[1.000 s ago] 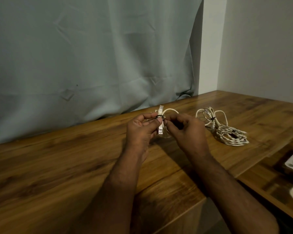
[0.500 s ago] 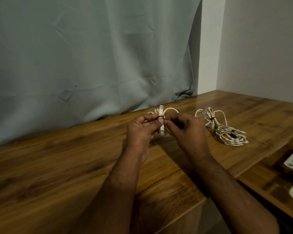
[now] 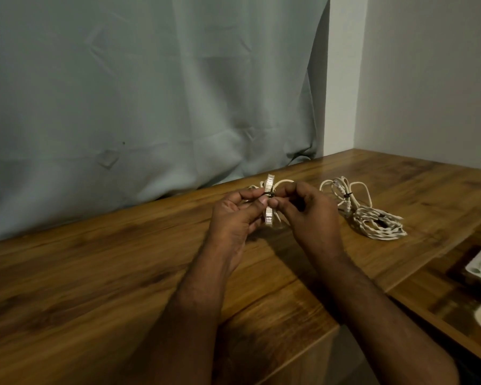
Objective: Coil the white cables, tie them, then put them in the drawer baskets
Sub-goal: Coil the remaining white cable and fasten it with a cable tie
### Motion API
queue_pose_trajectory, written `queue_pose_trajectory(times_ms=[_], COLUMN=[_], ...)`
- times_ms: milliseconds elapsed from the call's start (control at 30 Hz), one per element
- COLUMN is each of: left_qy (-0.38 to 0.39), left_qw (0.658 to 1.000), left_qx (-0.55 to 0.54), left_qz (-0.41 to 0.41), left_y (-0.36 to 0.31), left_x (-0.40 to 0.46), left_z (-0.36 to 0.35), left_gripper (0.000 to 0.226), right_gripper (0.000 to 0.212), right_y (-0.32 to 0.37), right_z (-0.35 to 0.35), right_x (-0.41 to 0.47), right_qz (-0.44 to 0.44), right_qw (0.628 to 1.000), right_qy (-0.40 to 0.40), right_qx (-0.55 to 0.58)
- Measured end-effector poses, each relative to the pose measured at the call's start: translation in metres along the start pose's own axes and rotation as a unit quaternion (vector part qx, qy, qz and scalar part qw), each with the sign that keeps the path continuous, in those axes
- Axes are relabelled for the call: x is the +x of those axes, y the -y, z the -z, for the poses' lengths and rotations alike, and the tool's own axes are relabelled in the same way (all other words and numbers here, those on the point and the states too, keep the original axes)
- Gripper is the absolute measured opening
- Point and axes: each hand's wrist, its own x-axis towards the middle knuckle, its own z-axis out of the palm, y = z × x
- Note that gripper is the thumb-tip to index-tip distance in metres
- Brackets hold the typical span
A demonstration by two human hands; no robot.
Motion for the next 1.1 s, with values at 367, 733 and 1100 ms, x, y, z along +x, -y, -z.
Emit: queue_pose_trajectory(times_ms=[367, 733, 1100], left_qy=[0.039, -0.001, 0.015], left_qw=[0.998, 1.0, 0.998], left_qx=[0.047, 0.012, 0.04], left_qz=[0.02, -0.012, -0.036], left_y=[0.002, -0.003, -0.003], left_x=[-0.005, -0.004, -0.005], left_z=[-0.006, -0.009, 0.001], left_gripper=[0.014, 0.015, 0.016], right_gripper=[0.008, 0.011, 0.024], right_y=[-0.005, -0.006, -0.014], right_z=[-0.003, -0.001, -0.002], right_x=[0.002, 0.003, 0.005], right_qz=[0.051, 0.032, -0.008], right_qw=[0.996, 0.998, 1.0], right_qy=[-0.039, -0.045, 0.011], right_qx=[-0.063, -0.026, 0.011])
